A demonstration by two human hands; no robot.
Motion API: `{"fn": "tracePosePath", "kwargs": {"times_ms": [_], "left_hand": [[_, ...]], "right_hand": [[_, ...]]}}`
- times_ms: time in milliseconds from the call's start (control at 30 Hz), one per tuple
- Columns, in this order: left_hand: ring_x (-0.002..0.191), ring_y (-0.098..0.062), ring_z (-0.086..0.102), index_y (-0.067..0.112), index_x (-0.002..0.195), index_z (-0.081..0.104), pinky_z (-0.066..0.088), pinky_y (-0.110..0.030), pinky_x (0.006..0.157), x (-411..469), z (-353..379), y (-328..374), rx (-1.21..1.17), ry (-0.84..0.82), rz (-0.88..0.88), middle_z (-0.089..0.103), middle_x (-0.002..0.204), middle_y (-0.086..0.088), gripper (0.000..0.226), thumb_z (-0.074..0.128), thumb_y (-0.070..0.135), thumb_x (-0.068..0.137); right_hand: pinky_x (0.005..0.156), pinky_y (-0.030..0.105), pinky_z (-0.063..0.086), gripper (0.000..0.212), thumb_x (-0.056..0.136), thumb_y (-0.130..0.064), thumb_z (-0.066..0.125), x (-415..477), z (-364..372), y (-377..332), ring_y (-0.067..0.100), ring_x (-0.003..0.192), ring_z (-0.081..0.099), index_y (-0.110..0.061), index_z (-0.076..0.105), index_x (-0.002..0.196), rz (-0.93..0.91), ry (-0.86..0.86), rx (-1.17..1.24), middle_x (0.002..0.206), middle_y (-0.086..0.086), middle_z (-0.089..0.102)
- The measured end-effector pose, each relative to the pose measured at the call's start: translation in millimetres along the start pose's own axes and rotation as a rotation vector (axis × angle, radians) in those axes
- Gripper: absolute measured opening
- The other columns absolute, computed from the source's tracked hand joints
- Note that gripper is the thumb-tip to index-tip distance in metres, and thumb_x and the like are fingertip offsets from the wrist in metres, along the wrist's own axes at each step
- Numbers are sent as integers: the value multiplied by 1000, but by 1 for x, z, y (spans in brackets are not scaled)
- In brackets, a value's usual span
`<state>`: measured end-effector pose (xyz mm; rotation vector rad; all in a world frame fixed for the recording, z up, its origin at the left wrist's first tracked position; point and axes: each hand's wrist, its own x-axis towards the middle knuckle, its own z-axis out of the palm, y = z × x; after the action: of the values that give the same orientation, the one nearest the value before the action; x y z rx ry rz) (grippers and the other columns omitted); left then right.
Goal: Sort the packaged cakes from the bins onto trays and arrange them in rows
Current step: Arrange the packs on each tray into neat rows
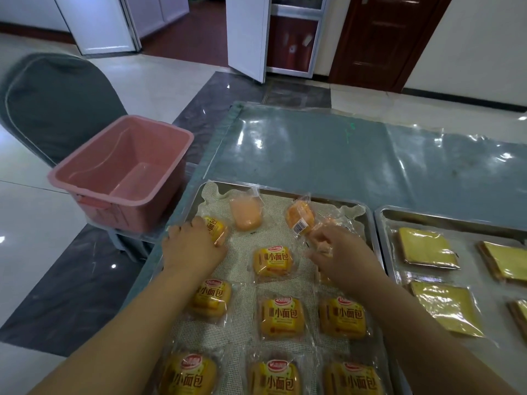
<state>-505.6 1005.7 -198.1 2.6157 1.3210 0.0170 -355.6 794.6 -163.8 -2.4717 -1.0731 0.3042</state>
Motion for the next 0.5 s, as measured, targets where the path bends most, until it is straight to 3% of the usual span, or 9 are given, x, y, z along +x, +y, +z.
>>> {"fn": "tracePosePath", "kwargs": {"times_ms": [167,300,433,500], "left_hand": [[118,-23,45,20,132,45,34,-38,98,-6,-14,-13,-173,-9,257,53,128,-2,64,70,38,76],[119,-16,43,25,132,47,33,-30,100,2,-18,-14,-144,-153,485,51,128,5,59,70,22,78],[126,-16,37,31,139,42,32,-30,107,17,-11,-10,-112,-362,564,46,131,5,68,61,2,80],[131,-15,31,35,142,35,30,-34,110,21,-7,-10,-82,-431,579,39,139,8,74,62,4,80]], "right_hand": [[78,27,49,21,88,-33,62,0,-1,4,9,90,56,-24,63,107,55,66,30,102,-11,61],[74,26,48,16,88,-34,62,3,-1,2,8,87,57,-24,64,101,53,73,40,96,-12,61],[68,20,43,16,88,-34,62,8,-4,-1,5,84,56,-23,64,101,38,47,33,94,-11,61],[65,18,40,16,88,-34,62,12,-5,-1,4,82,55,-23,65,99,49,37,44,91,-10,61]]}}
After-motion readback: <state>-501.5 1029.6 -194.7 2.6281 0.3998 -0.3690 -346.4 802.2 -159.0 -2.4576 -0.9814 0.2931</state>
